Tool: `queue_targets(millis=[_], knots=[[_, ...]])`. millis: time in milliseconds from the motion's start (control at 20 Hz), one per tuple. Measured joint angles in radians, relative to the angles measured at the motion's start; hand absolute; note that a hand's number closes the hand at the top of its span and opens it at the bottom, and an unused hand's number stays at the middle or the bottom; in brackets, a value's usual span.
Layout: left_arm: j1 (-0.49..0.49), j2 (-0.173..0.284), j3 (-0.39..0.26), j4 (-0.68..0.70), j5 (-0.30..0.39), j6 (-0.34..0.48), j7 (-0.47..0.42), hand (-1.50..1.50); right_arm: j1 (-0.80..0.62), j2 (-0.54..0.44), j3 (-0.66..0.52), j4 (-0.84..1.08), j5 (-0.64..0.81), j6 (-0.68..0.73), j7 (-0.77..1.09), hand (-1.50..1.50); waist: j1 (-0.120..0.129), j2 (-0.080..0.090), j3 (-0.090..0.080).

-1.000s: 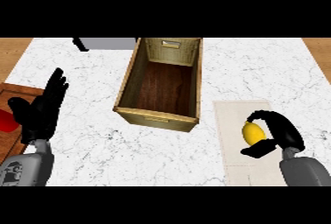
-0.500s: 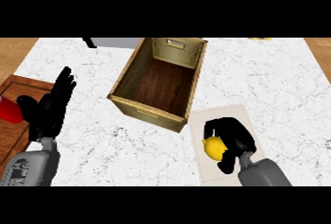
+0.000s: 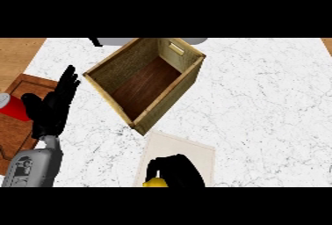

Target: Pick the lemon from the placemat and place it in the basket

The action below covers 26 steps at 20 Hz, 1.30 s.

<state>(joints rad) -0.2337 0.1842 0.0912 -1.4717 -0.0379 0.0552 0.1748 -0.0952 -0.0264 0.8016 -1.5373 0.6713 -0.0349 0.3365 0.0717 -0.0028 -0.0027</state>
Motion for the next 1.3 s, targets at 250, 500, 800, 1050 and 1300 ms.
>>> queue_targets(millis=[250, 500, 800, 1050, 1300], knots=[[0.003, 0.001, 0.006, 0.008, -0.005, 0.008, -0.005, 0.00, 0.010, 0.018, 0.197, -0.123, -0.075, -0.275, 0.047, 1.50, -0.016, -0.001, 0.004], [0.011, 0.007, 0.019, 0.011, 0.000, 0.009, -0.006, 0.00, -0.069, -0.017, 0.316, -0.154, -0.065, -0.503, 0.133, 1.50, -0.032, -0.005, 0.002], [0.009, 0.021, 0.034, 0.017, 0.003, 0.009, 0.000, 0.00, -0.169, -0.053, 0.364, -0.150, 0.041, -0.620, 0.276, 1.50, -0.046, -0.010, -0.001], [0.009, 0.022, 0.032, 0.024, 0.001, 0.011, -0.013, 0.00, -0.290, -0.019, 0.308, -0.231, 0.064, -0.644, 0.426, 1.50, -0.046, -0.010, -0.001], [0.006, 0.019, 0.025, 0.015, 0.003, 0.006, -0.006, 0.00, -0.470, 0.010, 0.192, -0.280, 0.058, -0.633, 0.585, 1.50, -0.035, -0.010, -0.002]])
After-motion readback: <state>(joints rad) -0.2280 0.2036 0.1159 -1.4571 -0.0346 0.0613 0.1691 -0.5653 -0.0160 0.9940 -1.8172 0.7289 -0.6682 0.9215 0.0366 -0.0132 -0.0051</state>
